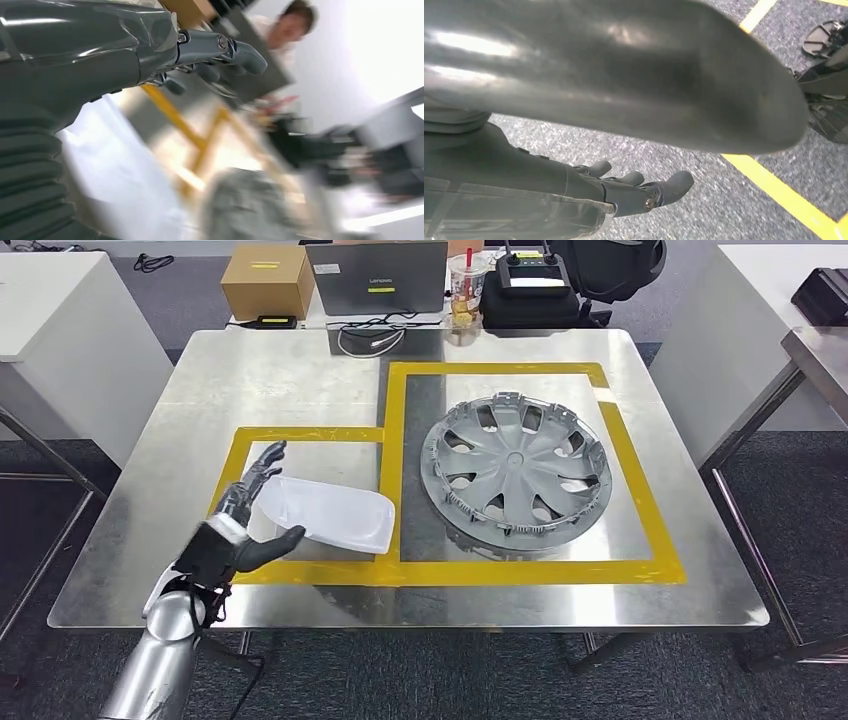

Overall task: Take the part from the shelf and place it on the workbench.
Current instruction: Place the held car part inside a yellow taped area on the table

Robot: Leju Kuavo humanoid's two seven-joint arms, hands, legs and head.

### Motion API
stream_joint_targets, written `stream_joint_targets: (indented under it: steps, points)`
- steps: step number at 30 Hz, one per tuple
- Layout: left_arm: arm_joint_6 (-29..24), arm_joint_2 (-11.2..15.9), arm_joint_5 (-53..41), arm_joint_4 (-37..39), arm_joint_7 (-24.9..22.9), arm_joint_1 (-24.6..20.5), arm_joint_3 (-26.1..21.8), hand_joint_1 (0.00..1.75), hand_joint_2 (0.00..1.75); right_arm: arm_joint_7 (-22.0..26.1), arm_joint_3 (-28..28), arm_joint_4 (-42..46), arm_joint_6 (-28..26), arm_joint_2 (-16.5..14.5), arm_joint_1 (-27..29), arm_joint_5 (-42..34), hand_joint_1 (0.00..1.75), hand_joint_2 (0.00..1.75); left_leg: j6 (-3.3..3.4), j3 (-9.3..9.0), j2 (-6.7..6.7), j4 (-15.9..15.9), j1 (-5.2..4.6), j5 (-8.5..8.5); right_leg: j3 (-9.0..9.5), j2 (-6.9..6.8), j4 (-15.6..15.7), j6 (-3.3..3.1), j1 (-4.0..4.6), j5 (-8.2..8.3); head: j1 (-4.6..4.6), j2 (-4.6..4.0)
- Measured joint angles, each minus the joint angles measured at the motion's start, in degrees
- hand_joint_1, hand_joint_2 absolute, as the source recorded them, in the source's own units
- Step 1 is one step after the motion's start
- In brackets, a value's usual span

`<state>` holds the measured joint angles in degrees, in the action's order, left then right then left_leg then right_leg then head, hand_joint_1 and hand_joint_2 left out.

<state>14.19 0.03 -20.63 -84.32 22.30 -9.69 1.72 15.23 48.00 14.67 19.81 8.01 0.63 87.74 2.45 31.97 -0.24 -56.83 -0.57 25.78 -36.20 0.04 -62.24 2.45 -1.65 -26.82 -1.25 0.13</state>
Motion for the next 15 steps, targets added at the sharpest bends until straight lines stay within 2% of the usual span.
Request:
stream_joint_targets:
  steps: [1, 2, 5, 6, 7, 10, 11, 12, 13, 15]
  points:
    - [2.66, -0.55, 7.17, -1.52, 1.51, 0.41, -0.82, 0.0, 0.0, 0.08, 0.01, 0.03, 0.01, 0.05, 0.06, -0.03, 0.0, 0.0, -0.25, 0.16, 0.02, -0.42, -0.14, 0.32, 1.35, 0.0, 2.66, -0.21, 0.04, 0.86, -0.08, 0.0]
    - [5.32, -0.99, 13.97, -3.4, 2.92, 0.87, -1.49, 0.0, 0.0, 0.13, 0.01, 0.07, 0.1, 0.08, 0.16, -0.04, 0.0, 0.0, -0.47, 0.3, 0.05, -0.76, -0.26, 0.57, 2.03, 0.0, 3.98, -0.58, 0.14, 1.24, -0.15, 0.0]
    - [10.83, -1.78, 27.26, -9.88, 4.54, 2.45, -2.37, 0.0, 0.0, 0.19, 0.0, 0.31, 0.99, 0.01, 0.6, -0.03, 0.0, 0.0, -0.99, 0.51, 0.09, -1.27, -0.11, 1.05, 2.15, 0.03, 4.22, -1.6, 0.17, 1.36, -0.22, 0.0]
    - [11.96, -1.92, 29.94, -12.39, 4.51, 3.02, -2.47, 0.0, 0.0, 0.19, 0.01, 0.54, 1.44, -0.03, 0.72, -0.08, 0.0, 0.0, -1.31, 0.91, 0.1, -2.22, 0.02, 1.8, 2.23, 0.04, 4.27, -1.9, 0.03, 1.37, -0.3, 0.0]
    - [12.81, -2.0, 31.87, -15.01, 4.53, 3.64, -2.53, 0.0, 0.0, 0.17, 0.01, 0.83, 1.92, -0.12, 0.81, -0.19, 0.0, 0.0, -1.71, 1.76, 0.1, -4.26, 0.17, 3.17, 2.31, 0.02, 4.33, -2.17, -0.15, 1.42, -0.37, 0.0]
    - [14.16, -2.06, 33.33, -21.81, 4.92, 5.99, -2.48, 0.0, 0.0, -0.03, 0.03, 1.78, 3.19, -0.71, 1.2, -0.86, 0.0, 0.0, -2.69, 6.33, 0.11, -14.81, 0.73, 8.69, 2.36, -0.03, 4.31, -2.54, -0.15, 1.51, -0.54, 0.0]
    - [14.4, -2.06, 33.06, -23.5, 5.06, 6.85, -2.45, 0.0, 0.0, -0.13, 0.05, 2.17, 3.55, -1.03, 1.42, -1.09, 0.0, 0.0, -2.83, 7.22, 0.12, -16.96, 0.87, 9.39, 2.34, -0.03, 4.3, -2.54, -0.15, 1.51, -0.55, 0.0]
    - [14.58, -2.05, 32.79, -25.0, 5.18, 7.65, -2.42, 0.0, 0.0, -0.21, 0.09, 2.72, 4.02, -1.42, 1.7, -1.27, 0.0, 0.0, -2.86, 7.09, 0.12, -17.0, 0.98, 8.96, 2.34, -0.03, 4.3, -2.53, -0.15, 1.51, -0.54, 0.0]
    - [14.77, -2.05, 32.59, -26.42, 5.26, 8.4, -2.38, 0.0, 0.0, -0.26, 0.15, 3.57, 4.65, -1.97, 2.07, -1.37, 0.0, 0.0, -2.78, 5.81, 0.12, -14.81, 1.05, 7.56, 2.36, -0.03, 4.3, -2.5, -0.14, 1.54, -0.55, 0.0]
    - [15.15, -2.05, 32.54, -29.2, 5.03, 9.63, -2.34, 0.0, 0.0, -0.41, 0.37, 6.37, 6.82, -3.56, 3.06, -1.4, 0.0, 0.0, -2.31, 1.22, 0.1, -6.68, 1.02, 4.15, 2.44, -0.01, 4.31, -2.32, -0.06, 1.65, -0.54, 0.0]
